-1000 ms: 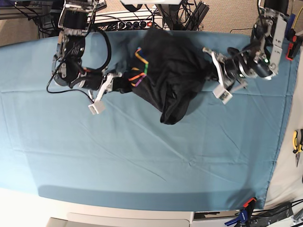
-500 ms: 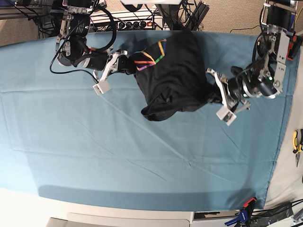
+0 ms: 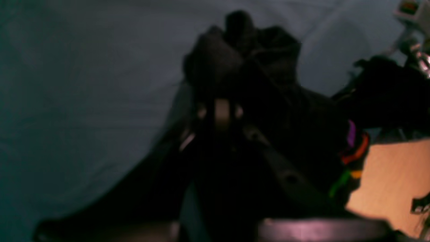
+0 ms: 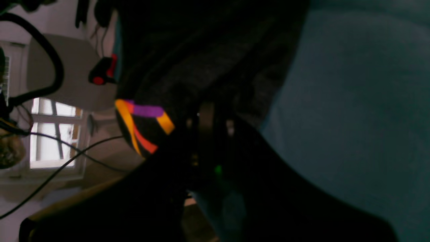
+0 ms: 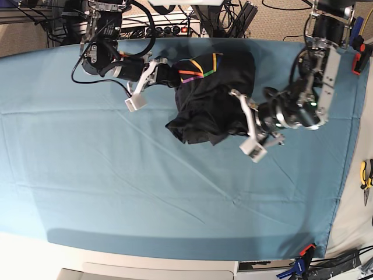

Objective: Fold the T-shirt properly
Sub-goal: 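Lift and rotate the shirt with both grippers, pulling it toward the left gripper, then lay the shirt down and open both grippers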

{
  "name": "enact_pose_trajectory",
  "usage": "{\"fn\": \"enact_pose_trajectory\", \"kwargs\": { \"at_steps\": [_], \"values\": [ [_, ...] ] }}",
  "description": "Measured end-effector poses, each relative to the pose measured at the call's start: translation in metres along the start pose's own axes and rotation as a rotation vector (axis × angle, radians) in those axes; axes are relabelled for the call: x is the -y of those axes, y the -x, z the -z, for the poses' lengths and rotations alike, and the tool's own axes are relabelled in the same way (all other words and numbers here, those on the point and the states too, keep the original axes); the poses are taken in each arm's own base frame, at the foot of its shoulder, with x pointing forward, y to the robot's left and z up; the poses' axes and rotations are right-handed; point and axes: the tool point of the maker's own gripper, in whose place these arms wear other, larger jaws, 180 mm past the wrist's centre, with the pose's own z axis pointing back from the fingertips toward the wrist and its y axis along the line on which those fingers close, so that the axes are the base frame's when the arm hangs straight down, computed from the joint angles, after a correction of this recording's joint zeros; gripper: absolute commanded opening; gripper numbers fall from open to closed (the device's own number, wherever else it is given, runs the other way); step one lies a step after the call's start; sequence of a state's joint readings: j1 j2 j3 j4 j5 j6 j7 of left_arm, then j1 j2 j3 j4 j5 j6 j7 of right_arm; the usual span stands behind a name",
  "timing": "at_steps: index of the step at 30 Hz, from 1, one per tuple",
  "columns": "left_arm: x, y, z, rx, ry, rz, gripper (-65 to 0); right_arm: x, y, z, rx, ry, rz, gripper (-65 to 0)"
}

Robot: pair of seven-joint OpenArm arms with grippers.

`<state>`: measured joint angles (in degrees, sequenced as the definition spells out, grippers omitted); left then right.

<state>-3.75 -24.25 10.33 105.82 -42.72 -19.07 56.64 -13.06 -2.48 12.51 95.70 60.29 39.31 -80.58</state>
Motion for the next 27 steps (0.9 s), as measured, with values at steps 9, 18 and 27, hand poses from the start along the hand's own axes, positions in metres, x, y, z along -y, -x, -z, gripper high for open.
{"fn": "enact_pose_trajectory", "kwargs": {
  "at_steps": [9,18,27],
  "values": [
    [-0.002,-0.016,0.008,-0.013,-0.037,0.121,-65.0,-0.006,0.021,-0.004,0.005,-0.023,0.045,-65.0],
    [-0.022,-0.023,0.005,-0.024,-0.136,0.172,-65.0,-0.008,0.024,-0.005,0.009,-0.028,0.051,-65.0],
    [-0.043,-0.017,0.001,-0.074,-0.249,0.241,-65.0,-0.005,0.012,-0.002,0.002,-0.019,0.021,-65.0]
  ]
}}
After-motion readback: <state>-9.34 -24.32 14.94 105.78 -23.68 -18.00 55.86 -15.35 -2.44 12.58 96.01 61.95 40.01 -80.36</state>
